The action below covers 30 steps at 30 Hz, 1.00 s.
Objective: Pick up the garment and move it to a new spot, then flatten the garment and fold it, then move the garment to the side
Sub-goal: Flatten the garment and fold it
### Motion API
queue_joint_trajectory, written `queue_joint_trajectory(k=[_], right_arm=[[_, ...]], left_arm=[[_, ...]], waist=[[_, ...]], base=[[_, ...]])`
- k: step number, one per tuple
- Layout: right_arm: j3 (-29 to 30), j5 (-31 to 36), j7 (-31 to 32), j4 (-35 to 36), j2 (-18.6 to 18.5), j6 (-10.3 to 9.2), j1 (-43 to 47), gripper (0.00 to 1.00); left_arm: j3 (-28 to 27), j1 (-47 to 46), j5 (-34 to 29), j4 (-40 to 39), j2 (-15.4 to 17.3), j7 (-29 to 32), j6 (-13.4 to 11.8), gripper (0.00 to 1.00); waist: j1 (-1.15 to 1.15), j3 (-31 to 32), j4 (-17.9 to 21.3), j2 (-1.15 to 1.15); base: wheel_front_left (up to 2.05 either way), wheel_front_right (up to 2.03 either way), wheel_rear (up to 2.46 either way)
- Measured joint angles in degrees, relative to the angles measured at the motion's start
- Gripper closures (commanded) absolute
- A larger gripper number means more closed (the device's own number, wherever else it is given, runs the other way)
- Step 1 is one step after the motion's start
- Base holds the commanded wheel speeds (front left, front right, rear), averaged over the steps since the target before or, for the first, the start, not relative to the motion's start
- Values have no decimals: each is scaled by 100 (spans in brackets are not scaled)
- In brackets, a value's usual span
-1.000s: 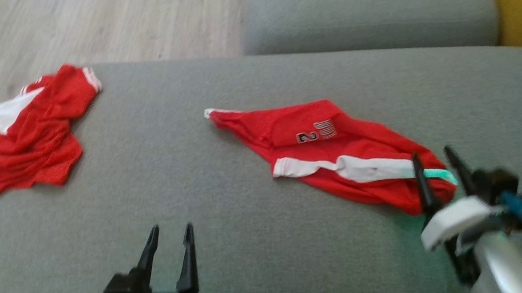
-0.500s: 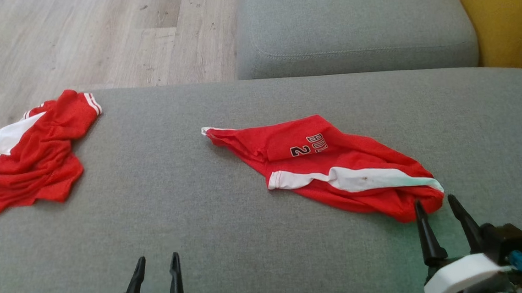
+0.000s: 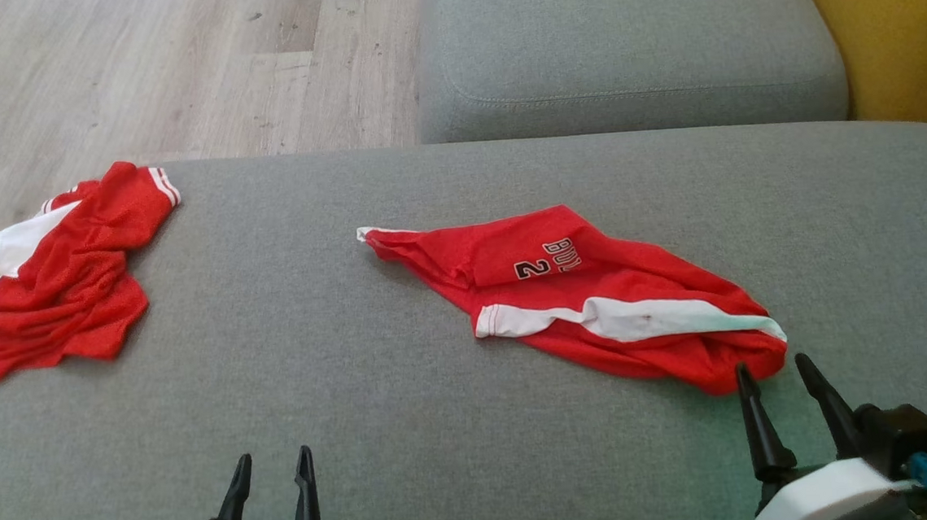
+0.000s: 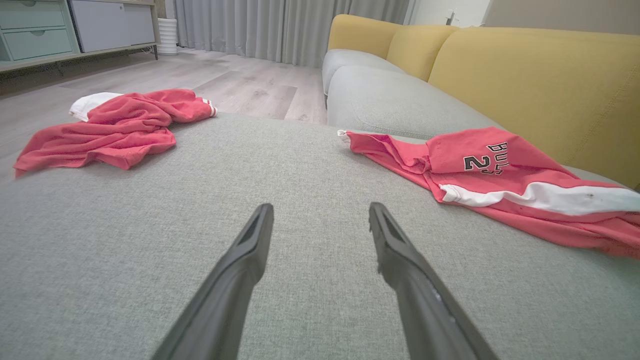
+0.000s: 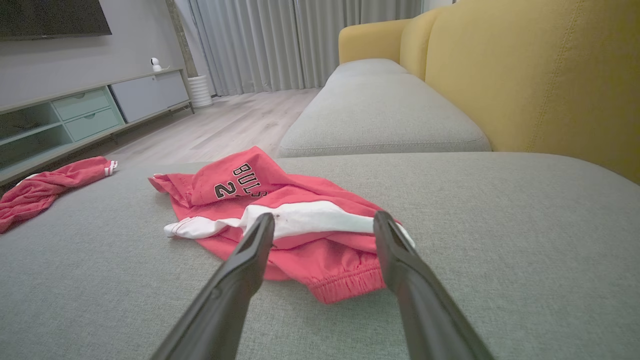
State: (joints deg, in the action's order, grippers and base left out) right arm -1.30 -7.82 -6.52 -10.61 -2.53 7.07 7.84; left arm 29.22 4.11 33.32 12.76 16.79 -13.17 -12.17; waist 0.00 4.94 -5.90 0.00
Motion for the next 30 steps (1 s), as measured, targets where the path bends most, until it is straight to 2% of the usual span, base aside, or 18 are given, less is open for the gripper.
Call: queue_joint_trajectory(k=[19,23,30], right_arm=[[-19,34,52,153,0,0,-9,0],[-13,136,109,278,0,0,-32,0],[-85,238,205,490,0,0,-346,0]], left_arm=[[68,-86,-3,-123,26,83,-35,0],[354,-649,-121,-108,-56,322,168,0],[800,-1846,-213,417,-542,769,578,0]], waist=[[0,-184,-33,0],[0,-352,78,0],[1,-811,344,0]], base=[[0,0,0],[0,0,0],[0,0,0]])
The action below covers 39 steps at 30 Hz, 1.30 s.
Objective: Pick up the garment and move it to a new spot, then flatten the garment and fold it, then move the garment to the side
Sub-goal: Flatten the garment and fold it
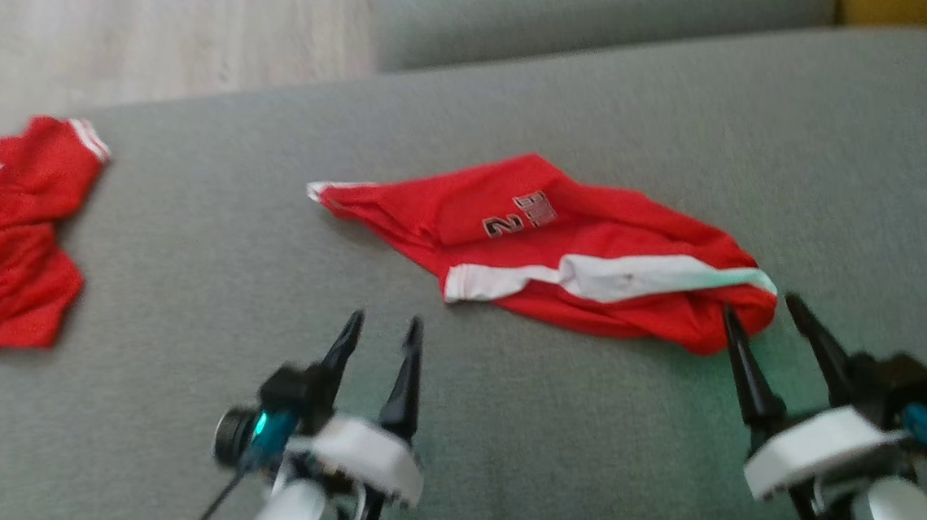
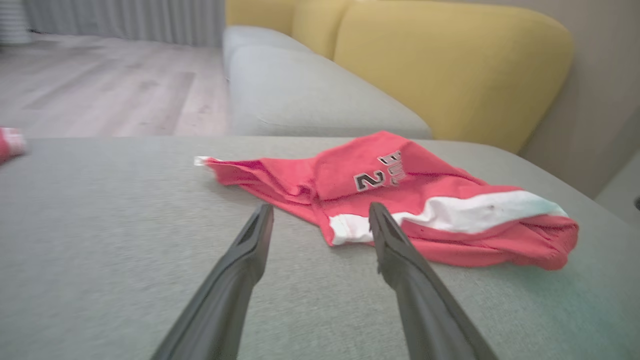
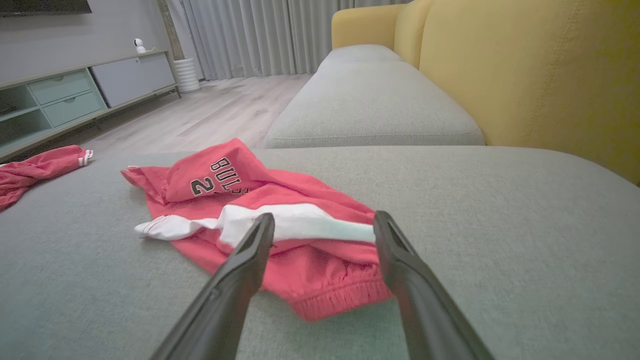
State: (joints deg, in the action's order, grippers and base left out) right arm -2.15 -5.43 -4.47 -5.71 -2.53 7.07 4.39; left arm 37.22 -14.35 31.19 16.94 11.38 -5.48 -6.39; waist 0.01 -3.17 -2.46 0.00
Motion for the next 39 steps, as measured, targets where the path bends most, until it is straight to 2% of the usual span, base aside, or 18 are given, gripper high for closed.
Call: queue_joint_trajectory(k=[8,13,19,24,39], right_arm=[[-129,58,0,101,-1,0,-475,0],[-154,56,-45,74,-2,0,-598,0],[-134,41,-119,-47,-2,0,-676,0],[-114,38,-167,-90,-2,0,-731,0],[-135,-29,-313,-243,-2,0,-740,0]], left_arm=[[176,-1126,0,1246,-357,309,435,0],[185,-1404,54,1800,-445,448,635,0],[183,-1591,69,2143,-459,421,694,0],[187,-1656,68,2183,-486,215,697,0],[210,-1719,142,2362,-519,187,697,0]], waist=[[1,-661,444,0],[0,-940,734,0],[0,-1107,917,0],[-1,-1107,929,0],[-1,-1129,1113,0]], base=[[0,0,0],[0,0,0],[0,0,0],[0,0,0],[0,0,0]])
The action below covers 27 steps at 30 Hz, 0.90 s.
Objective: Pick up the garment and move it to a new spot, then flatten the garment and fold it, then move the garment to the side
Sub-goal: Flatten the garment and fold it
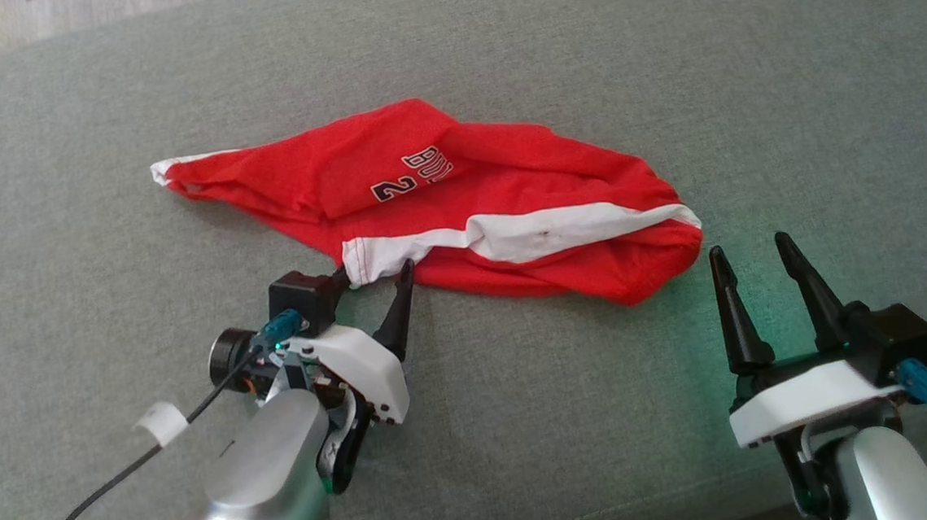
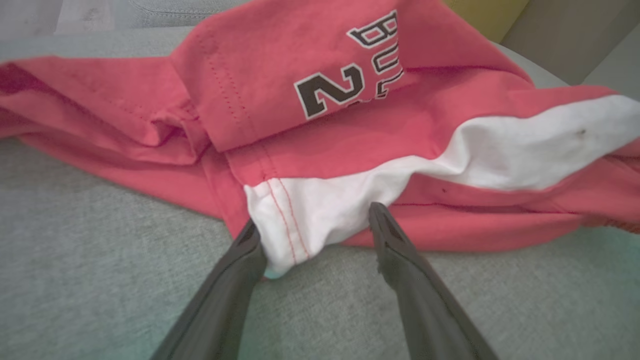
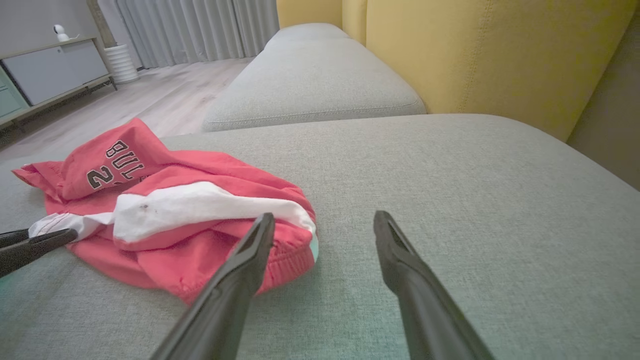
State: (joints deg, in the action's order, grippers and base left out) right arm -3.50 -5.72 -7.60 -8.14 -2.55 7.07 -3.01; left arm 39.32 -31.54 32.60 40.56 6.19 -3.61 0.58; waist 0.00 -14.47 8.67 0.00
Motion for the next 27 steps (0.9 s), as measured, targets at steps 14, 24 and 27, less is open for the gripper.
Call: queue_joint_trajectory(k=[14,24,27], right_arm=[[176,-527,3,-396,0,0,-2,0],[122,-639,286,-650,0,0,-302,0],[77,-638,422,-686,-1,0,-302,0]], left_arm=[[-226,130,129,-218,-74,-793,-309,100],[-428,771,192,-716,127,-959,-645,100],[-461,903,222,-857,235,-960,-726,100]], waist=[[0,103,-110,0],[0,256,-381,0],[0,317,-460,0]], base=[[0,0,0],[0,0,0],[0,0,0]])
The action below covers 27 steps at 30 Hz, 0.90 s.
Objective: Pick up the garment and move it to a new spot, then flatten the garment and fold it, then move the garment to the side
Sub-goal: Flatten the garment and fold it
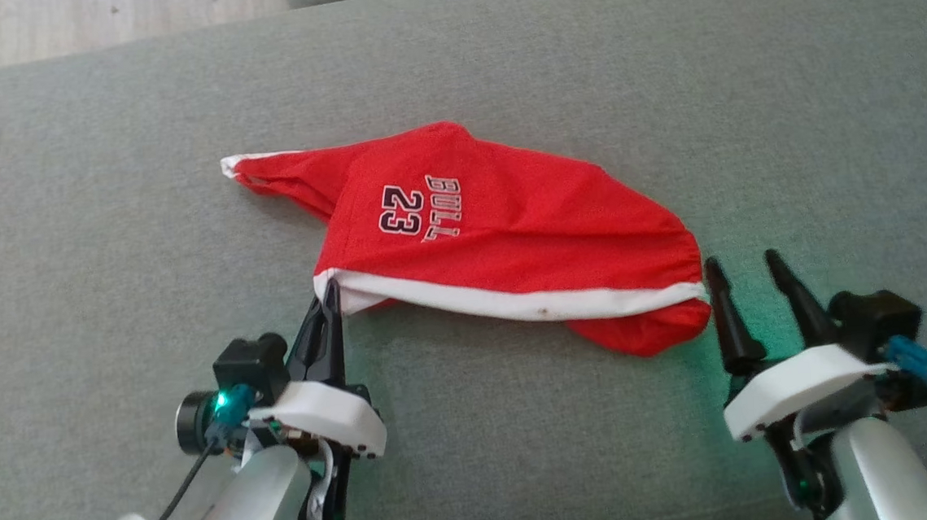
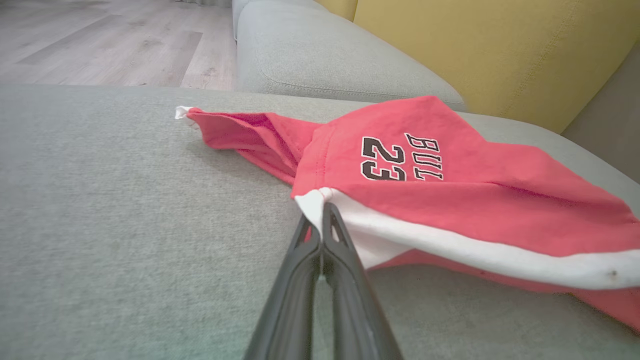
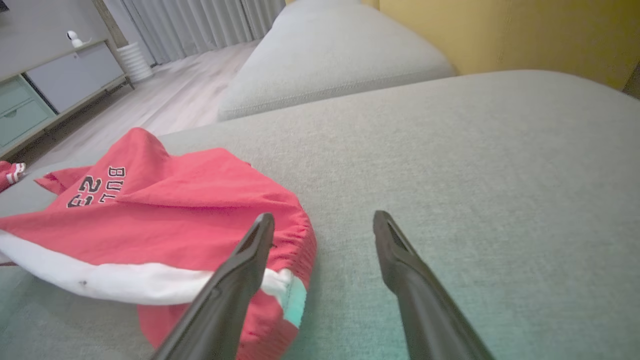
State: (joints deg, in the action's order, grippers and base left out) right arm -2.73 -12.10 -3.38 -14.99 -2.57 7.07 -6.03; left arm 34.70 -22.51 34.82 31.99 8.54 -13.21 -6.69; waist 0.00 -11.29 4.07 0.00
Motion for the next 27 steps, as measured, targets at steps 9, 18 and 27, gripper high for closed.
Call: queue_joint_trajectory(k=[9,18,27], right_arm=[[-388,37,523,100,-37,0,182,0],[-849,-583,1267,134,-280,0,308,0],[-1157,-1293,1681,298,-581,0,293,10]], left_arm=[[-7,191,2,-303,124,11,-97,100],[-7,337,58,-492,210,88,-197,100],[-5,336,60,-615,267,112,-243,100]], waist=[[0,74,-171,0],[0,51,-201,0],[0,40,-242,0]], base=[[0,0,0],[0,0,0],[0,0,0]])
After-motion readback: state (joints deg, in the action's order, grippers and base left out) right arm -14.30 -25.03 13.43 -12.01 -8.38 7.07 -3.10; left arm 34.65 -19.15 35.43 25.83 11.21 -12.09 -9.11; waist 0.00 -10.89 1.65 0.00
